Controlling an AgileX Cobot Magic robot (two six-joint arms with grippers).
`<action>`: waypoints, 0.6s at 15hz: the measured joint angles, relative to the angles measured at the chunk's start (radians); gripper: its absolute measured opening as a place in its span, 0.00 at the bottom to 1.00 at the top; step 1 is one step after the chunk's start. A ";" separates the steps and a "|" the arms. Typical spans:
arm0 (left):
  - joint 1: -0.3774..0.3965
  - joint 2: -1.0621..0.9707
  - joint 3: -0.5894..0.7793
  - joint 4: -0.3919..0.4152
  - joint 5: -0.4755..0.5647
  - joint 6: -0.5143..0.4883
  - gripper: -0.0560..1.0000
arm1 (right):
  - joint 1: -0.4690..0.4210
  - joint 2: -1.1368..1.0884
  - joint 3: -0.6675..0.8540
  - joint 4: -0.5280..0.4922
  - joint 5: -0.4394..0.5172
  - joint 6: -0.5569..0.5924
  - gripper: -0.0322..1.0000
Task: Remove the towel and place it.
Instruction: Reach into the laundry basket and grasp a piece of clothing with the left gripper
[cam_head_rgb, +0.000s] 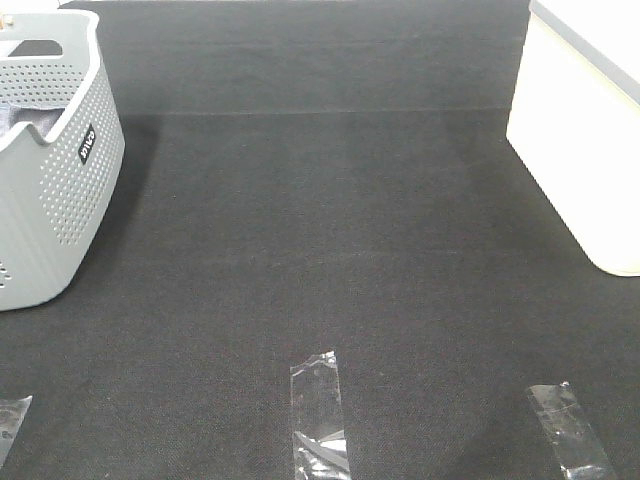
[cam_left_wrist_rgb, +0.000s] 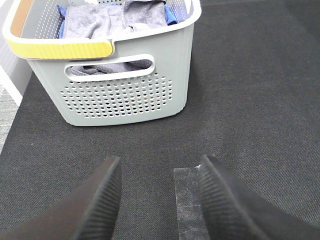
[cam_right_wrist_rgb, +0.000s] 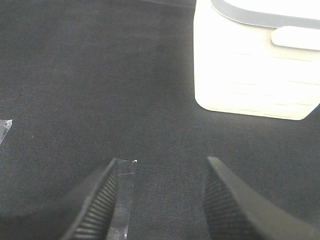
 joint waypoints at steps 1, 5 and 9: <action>0.000 0.000 0.000 0.000 0.000 0.000 0.50 | 0.000 0.000 0.000 0.000 0.000 0.000 0.51; 0.000 0.000 0.000 0.000 0.000 0.000 0.50 | 0.000 0.000 0.000 0.000 0.000 0.000 0.51; 0.000 0.000 0.000 0.000 0.000 0.000 0.50 | 0.000 0.000 0.000 0.000 0.000 0.000 0.51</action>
